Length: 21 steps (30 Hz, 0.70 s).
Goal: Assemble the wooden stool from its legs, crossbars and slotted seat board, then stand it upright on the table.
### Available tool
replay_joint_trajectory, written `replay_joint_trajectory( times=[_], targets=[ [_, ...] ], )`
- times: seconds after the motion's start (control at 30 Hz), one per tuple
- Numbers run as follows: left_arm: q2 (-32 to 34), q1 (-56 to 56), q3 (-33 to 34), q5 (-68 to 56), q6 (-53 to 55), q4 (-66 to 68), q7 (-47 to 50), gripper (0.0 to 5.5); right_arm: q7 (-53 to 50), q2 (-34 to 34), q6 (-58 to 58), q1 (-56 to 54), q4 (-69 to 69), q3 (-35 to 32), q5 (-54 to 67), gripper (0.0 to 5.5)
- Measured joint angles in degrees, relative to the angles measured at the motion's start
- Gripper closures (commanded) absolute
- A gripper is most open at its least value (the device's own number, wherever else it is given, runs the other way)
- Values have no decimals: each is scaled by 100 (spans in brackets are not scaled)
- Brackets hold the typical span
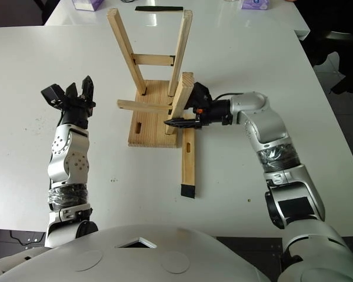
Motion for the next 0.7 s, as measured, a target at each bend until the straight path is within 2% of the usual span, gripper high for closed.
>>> replay_joint_trajectory(
  times=[0.07,0.2,0.47,0.6,0.7],
  targets=[
    [89,-9,57,-2,13,9,-4,250,-191,-83,126,187,-413,-330,135,204],
    [289,54,242,-17,164,-66,3,250,-811,-230,548,851,-1456,-876,300,199],
    [718,469,716,-8,608,-360,220,250,-1692,-704,823,2633,-2574,-1302,-16,199],
    [693,931,1034,25,892,-860,719,250,-3168,44,1303,3407,-3605,-1206,-226,199],
    [352,1387,1007,38,1124,-1548,1108,250,-4011,471,1822,3787,-3990,-1219,-278,199]
  ],
)
